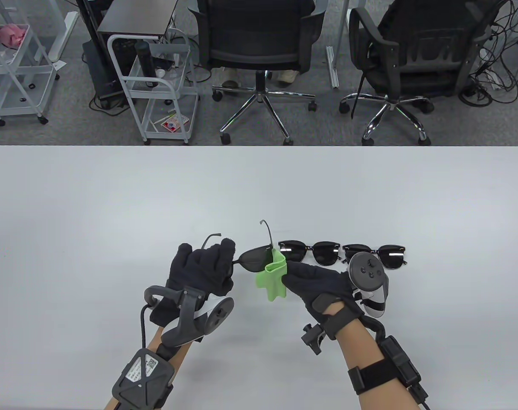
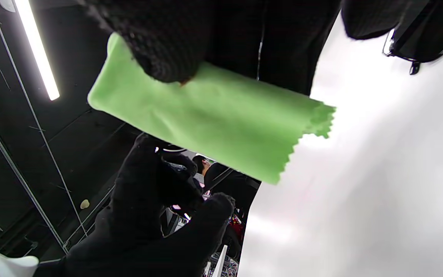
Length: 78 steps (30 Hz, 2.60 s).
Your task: Dust sunglasses
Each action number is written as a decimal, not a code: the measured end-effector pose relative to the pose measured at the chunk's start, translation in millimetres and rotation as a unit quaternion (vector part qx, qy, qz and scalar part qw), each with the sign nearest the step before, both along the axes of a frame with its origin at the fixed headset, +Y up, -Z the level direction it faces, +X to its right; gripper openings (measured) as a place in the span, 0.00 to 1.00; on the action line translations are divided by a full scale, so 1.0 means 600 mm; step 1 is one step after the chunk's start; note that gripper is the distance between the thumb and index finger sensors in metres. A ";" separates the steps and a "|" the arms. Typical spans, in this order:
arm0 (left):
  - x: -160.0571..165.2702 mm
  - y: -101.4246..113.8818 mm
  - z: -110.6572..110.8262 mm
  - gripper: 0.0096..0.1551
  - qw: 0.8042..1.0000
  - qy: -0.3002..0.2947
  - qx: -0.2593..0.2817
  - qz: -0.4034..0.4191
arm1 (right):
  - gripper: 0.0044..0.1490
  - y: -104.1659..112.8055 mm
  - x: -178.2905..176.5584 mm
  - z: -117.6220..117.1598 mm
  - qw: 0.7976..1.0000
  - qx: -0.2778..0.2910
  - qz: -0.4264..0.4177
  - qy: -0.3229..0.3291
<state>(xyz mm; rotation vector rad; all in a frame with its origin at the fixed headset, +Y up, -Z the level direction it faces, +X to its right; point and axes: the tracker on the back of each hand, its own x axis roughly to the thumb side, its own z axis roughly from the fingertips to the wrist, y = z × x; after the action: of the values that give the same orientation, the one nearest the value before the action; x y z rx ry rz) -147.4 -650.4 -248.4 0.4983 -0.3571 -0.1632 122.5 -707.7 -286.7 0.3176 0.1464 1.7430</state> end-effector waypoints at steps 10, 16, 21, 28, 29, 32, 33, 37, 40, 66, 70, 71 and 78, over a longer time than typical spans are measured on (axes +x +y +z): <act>0.004 0.003 0.004 0.55 1.000 -0.015 0.001 0.009 | 0.25 0.006 0.005 0.005 0.999 0.012 -0.006 -0.046; 0.015 0.001 0.010 0.55 0.998 -0.063 -0.014 -0.002 | 0.29 -0.001 -0.015 0.003 1.000 0.002 -0.004 0.020; 0.036 -0.005 0.015 0.55 0.996 -0.085 -0.011 -0.013 | 0.27 -0.007 -0.036 0.017 0.984 -0.044 -0.170 -0.021; 0.040 0.002 0.017 0.58 0.997 -0.075 0.009 -0.019 | 0.25 0.013 -0.026 0.023 0.990 0.037 -0.096 -0.098; 0.039 0.002 0.015 0.58 0.997 -0.072 0.006 -0.015 | 0.25 0.013 -0.025 0.023 0.990 0.037 -0.095 -0.099; 0.034 0.007 0.013 0.60 0.998 -0.060 0.005 0.014 | 0.25 0.011 -0.019 0.021 0.989 0.029 -0.106 -0.099; 0.035 0.007 0.015 0.60 0.998 -0.060 0.009 0.011 | 0.25 0.008 -0.020 0.020 0.990 0.020 -0.112 -0.087; 0.043 0.005 0.023 0.58 0.997 -0.077 0.023 -0.016 | 0.27 -0.009 -0.028 0.015 0.986 -0.022 -0.162 -0.018; 0.046 0.003 0.025 0.57 0.996 -0.083 0.028 -0.026 | 0.26 -0.005 -0.031 0.018 0.986 -0.012 -0.153 -0.062; 0.048 0.004 0.029 0.59 0.996 -0.086 0.019 -0.027 | 0.26 0.009 -0.010 0.023 0.989 0.026 -0.084 -0.116; 0.048 0.003 0.031 0.59 0.994 -0.082 0.031 -0.058 | 0.25 -0.003 -0.013 0.015 0.991 -0.010 -0.125 -0.040; 0.048 0.002 0.030 0.59 0.994 -0.083 0.032 -0.062 | 0.26 -0.007 -0.018 0.013 0.989 -0.024 -0.146 -0.014; 0.051 0.000 0.032 0.60 0.993 -0.098 0.034 -0.057 | 0.25 0.002 -0.014 0.011 0.994 0.015 -0.089 -0.067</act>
<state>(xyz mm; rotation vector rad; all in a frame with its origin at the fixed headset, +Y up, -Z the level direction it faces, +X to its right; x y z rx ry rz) -116.9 -650.6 -229.3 0.5630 -0.5744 -0.2389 113.9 -706.8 -279.8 0.2267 -0.0058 1.5841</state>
